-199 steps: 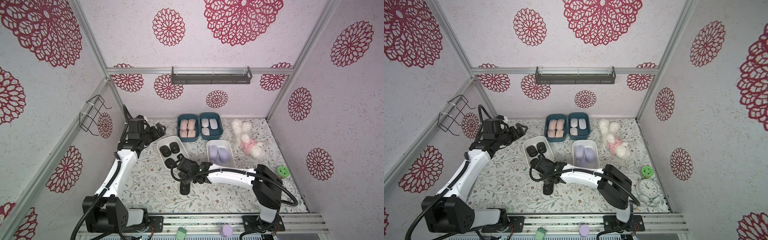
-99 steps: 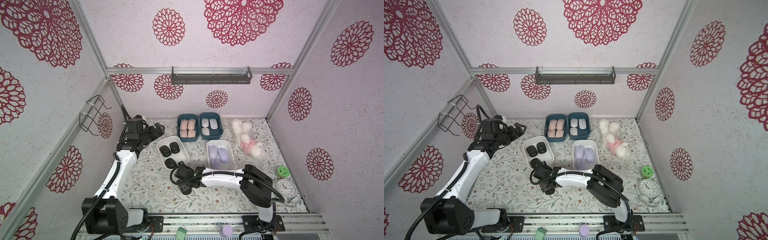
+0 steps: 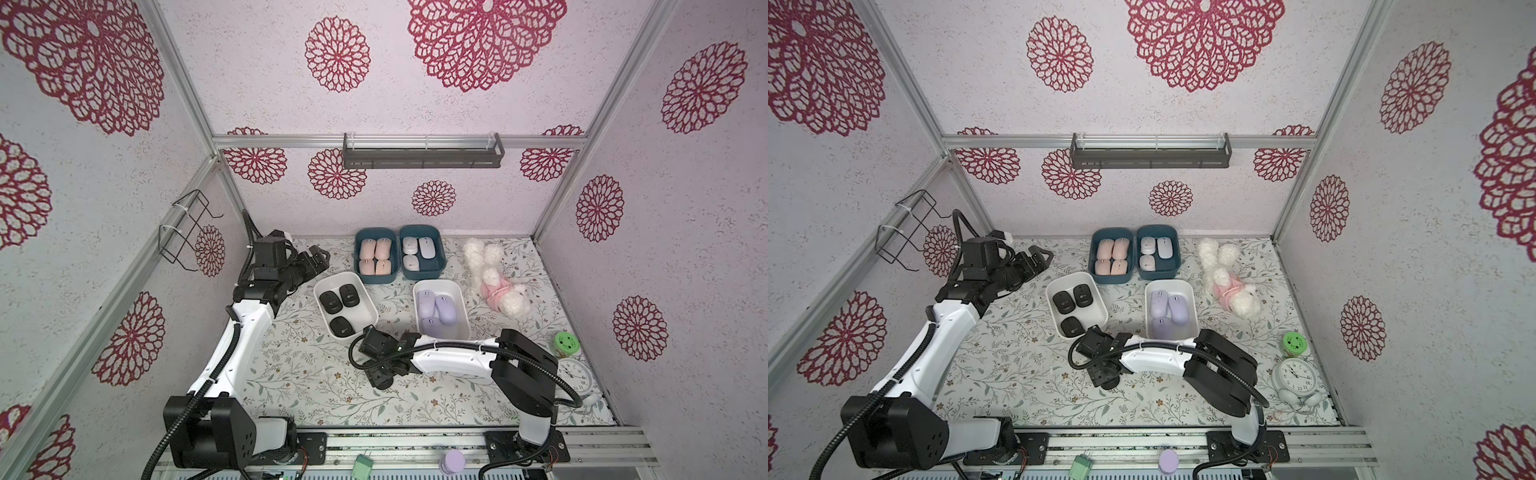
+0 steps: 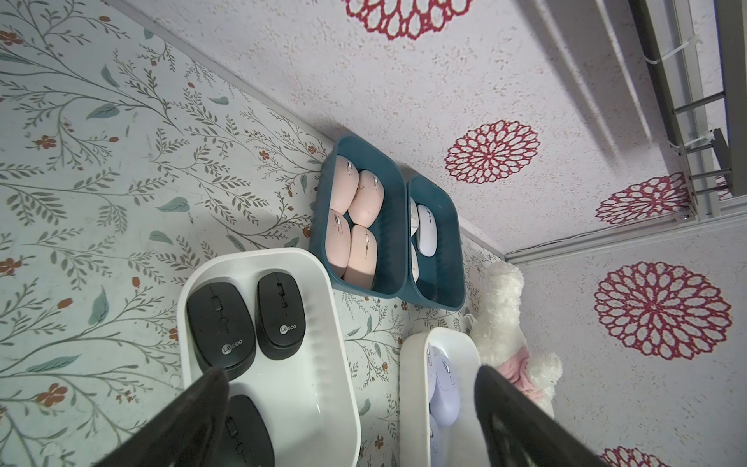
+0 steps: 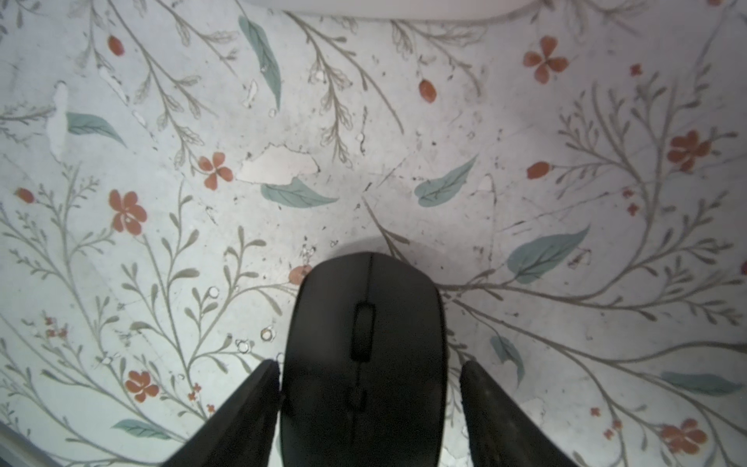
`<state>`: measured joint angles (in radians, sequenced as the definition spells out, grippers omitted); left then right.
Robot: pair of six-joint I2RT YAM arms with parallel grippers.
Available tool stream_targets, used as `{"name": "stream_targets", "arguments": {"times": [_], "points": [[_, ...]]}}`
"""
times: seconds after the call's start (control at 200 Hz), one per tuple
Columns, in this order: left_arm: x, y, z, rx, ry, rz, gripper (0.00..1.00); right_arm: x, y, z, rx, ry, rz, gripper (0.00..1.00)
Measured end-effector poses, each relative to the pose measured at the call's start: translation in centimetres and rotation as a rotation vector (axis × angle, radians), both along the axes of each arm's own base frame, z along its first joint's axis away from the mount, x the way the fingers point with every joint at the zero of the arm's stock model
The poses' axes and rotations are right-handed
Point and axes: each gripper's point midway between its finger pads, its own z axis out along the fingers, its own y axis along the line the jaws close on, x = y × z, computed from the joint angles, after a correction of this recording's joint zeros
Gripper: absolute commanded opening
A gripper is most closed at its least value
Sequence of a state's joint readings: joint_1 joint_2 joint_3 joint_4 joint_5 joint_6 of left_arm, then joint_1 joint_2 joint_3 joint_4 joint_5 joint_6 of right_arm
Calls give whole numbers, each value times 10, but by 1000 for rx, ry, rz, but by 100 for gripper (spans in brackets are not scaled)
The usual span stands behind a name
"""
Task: Place the mice by color into the storage box
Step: Pick up the mouse from the center of the board.
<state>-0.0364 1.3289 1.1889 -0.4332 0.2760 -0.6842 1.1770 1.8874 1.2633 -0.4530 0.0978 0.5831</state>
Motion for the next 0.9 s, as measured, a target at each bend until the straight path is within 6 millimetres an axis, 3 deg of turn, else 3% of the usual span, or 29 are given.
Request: {"name": "stream_targets", "arguments": {"times": [0.095, 0.275, 0.355, 0.57, 0.726, 0.901], "points": [[0, -1, 0, -2, 1, -2, 97, -4, -1, -2, -7, 16, 15, 75], [0, 1, 0, -6, 1, 0, 97, -9, -7, -12, -54, 31, 37, 66], [0, 2, 0, -8, 3, 1, 97, -9, -8, -11, -66, 22, 53, 56], [0, 4, 0, -16, 4, 2, 97, 3, -6, -2, -75, -37, 58, 51], [1, 8, 0, -17, 6, 13, 97, 26, 2, 22, -54, -108, 57, 50], [2, 17, -2, -21, 10, 35, 97, 74, 22, 78, 44, -209, 26, 50]]}}
